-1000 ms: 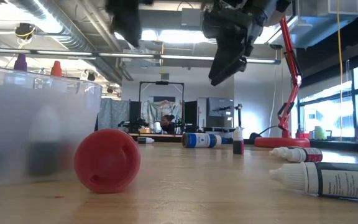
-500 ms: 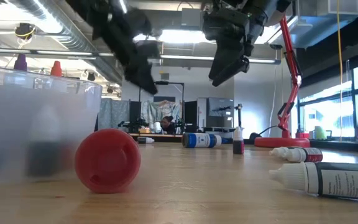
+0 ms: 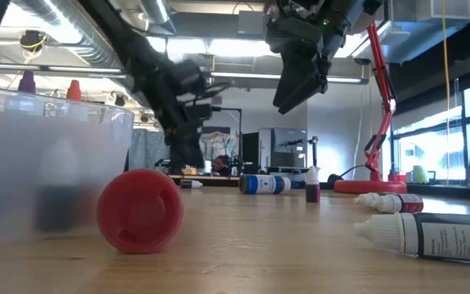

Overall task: Pick & Place food coloring
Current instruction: Put the green food coloring bottle into the transparent bin

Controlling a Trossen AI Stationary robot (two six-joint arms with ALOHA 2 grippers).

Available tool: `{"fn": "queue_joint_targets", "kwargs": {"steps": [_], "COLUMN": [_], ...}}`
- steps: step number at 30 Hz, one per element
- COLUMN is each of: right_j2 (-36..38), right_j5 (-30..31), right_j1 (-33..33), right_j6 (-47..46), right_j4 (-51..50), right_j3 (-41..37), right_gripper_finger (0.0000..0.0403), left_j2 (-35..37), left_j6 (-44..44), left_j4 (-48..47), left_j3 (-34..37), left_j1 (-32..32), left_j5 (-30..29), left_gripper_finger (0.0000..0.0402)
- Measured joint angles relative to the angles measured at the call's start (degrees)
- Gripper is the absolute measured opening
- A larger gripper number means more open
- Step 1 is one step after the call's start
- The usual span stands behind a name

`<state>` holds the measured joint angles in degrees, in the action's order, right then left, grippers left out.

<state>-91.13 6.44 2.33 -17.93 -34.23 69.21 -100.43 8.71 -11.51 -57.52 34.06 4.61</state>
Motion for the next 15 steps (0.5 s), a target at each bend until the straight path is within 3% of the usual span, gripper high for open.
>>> {"fn": "queue_joint_targets", "kwargs": {"steps": [4, 10, 15], "right_j2": [0.0, 0.0, 0.0], "right_j5": [0.04, 0.13, 0.13], "right_j1": [0.0, 0.0, 0.0], "right_j6": [0.0, -0.02, -0.04], "right_j4": [-0.01, 0.03, 0.07], "right_j3": [-0.02, -0.02, -0.02], "right_gripper_finger": [0.0177, 0.0177, 0.0177], "left_j2": [-2.29, -2.66, -2.66], "left_j6": [-0.24, 2.32, 2.47], "left_j4": [0.59, 1.09, 0.86], "left_j3": [-0.01, -0.02, -0.02], "left_j1": [1.08, 1.88, 3.0], "left_j5": [-1.17, -7.67, -2.42], "left_gripper_finger": [0.016, 0.0163, 0.0163]}}
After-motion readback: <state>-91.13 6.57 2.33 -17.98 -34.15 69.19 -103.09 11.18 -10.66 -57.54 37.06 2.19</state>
